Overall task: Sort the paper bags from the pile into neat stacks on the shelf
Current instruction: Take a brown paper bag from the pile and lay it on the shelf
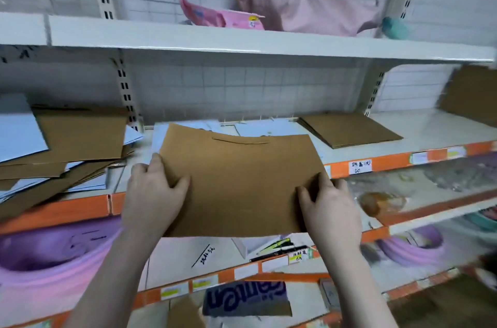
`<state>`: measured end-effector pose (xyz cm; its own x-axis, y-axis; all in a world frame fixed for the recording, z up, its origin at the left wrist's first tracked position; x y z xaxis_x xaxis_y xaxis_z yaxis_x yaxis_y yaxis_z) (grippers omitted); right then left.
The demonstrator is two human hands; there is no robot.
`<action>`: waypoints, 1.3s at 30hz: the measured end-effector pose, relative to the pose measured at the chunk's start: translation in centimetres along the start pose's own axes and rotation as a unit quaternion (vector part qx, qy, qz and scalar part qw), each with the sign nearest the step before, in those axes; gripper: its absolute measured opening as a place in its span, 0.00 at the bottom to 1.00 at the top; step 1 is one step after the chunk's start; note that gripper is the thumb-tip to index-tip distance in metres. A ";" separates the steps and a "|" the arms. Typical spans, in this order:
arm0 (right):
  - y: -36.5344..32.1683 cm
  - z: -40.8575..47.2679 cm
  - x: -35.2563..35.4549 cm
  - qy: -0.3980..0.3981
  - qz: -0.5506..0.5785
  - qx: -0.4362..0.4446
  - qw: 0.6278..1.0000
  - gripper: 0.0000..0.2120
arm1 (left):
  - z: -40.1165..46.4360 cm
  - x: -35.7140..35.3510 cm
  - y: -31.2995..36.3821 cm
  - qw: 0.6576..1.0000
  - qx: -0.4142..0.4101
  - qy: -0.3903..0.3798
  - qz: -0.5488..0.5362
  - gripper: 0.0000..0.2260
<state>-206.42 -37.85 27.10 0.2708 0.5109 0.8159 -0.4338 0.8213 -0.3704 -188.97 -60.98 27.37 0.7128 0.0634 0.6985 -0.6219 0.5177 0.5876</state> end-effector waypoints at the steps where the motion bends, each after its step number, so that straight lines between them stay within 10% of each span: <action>1: 1.2 0.7 0.0 0.005 0.001 -0.005 1.000 0.20 | -0.1 -1.0 1.0 1.000 0.004 -0.006 -0.006 0.30; 22: 27.0 27.5 -5.8 0.005 -0.044 -0.116 0.992 0.17 | 3.6 -29.3 30.7 0.990 -0.029 -0.122 -0.060 0.31; 39: 52.1 50.0 -9.0 -0.052 -0.010 -0.016 0.998 0.18 | -4.9 -48.8 52.6 0.993 0.081 -0.079 -0.025 0.34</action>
<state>-274.43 -12.31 22.70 0.1879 0.4666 0.8643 -0.4012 0.8397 -0.3661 -254.87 -32.64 22.19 0.6920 -0.1006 0.7149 -0.6406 0.3710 0.6723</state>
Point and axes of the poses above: each hand's wrist, its own z-axis towards the middle knuckle, its own x-axis out of the back of the hand, y = z × x, the point moved 7 cm from there along z, towards the middle knuckle, and after that the axes turned 7 degrees about y, right-handed, at the moved point
